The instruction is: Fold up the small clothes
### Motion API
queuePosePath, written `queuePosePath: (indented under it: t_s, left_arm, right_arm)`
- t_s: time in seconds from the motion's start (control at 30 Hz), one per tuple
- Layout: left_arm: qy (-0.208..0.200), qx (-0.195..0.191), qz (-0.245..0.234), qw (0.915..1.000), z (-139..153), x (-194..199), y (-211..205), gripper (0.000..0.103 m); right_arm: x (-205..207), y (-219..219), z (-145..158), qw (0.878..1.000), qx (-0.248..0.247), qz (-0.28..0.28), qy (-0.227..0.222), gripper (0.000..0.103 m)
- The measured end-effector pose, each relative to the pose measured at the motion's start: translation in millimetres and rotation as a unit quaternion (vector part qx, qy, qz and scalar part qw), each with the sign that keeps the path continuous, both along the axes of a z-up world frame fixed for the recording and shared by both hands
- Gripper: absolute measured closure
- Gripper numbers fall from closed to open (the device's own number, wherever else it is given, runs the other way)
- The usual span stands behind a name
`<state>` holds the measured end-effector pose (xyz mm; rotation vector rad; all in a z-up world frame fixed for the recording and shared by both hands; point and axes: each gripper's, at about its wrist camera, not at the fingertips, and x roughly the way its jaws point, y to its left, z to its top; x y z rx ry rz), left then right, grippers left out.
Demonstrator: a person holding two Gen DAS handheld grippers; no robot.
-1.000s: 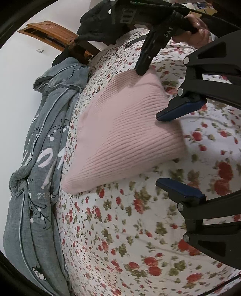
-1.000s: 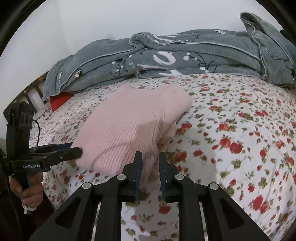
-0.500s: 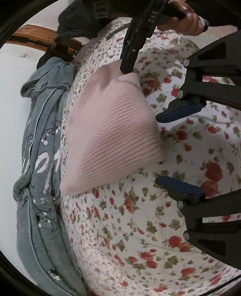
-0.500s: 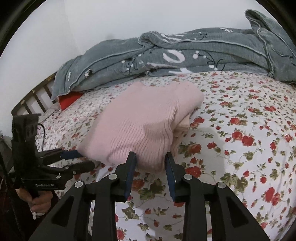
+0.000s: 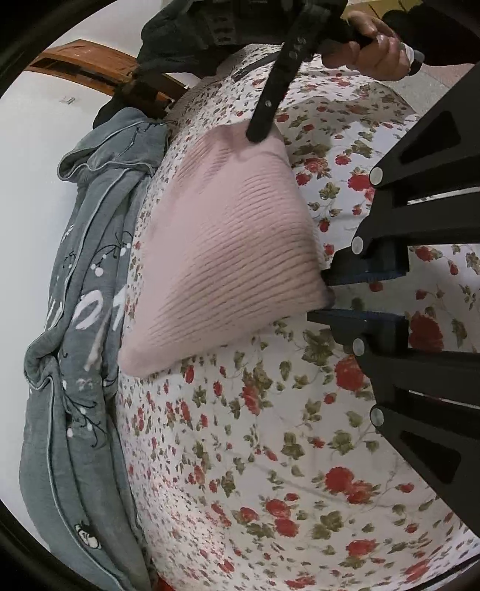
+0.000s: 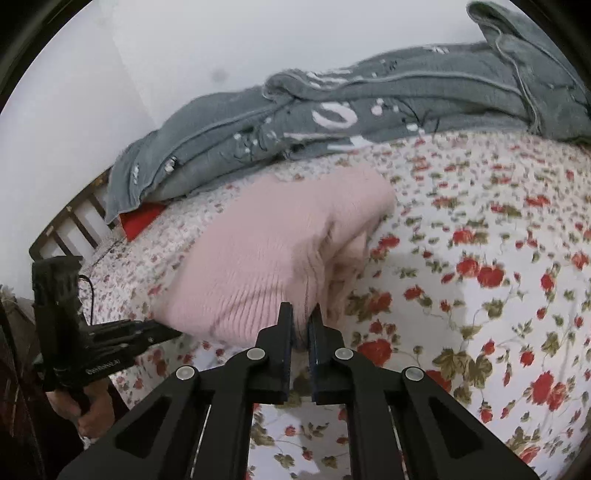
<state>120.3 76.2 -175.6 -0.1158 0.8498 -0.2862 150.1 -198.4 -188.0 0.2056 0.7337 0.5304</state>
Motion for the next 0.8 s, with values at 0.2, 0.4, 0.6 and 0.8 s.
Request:
queuePosePath:
  t_s: [0.2,0.4,0.6,0.8]
  left_arm:
    - [0.013,0.005,-0.009,0.9999,-1.2,-3.8,1.6,0.087]
    - [0.034,0.009,0.009,0.9993,-6.3,-8.5,13.3,0.087]
    - [0.028,0.014,0.033,0.999,-0.1,-15.9,29.1,0.087]
    - [0.023,-0.007,0.048,0.9986,9.0,-9.6,42.1,0.087]
  right_arm:
    - [-1.3,0.8,-0.8,1.0,-0.005,0.005,0.004,0.088]
    - [7.6,-4.3,18.5,1.0,0.023,-0.002,-0.015,0.067]
    - [47.6,-3.7,19.8,0.997,0.074,-0.031,0.02,0.067]
    - [51.1,-4.5,28.6,0.998,0.053,-0.044,-0.007,0.091]
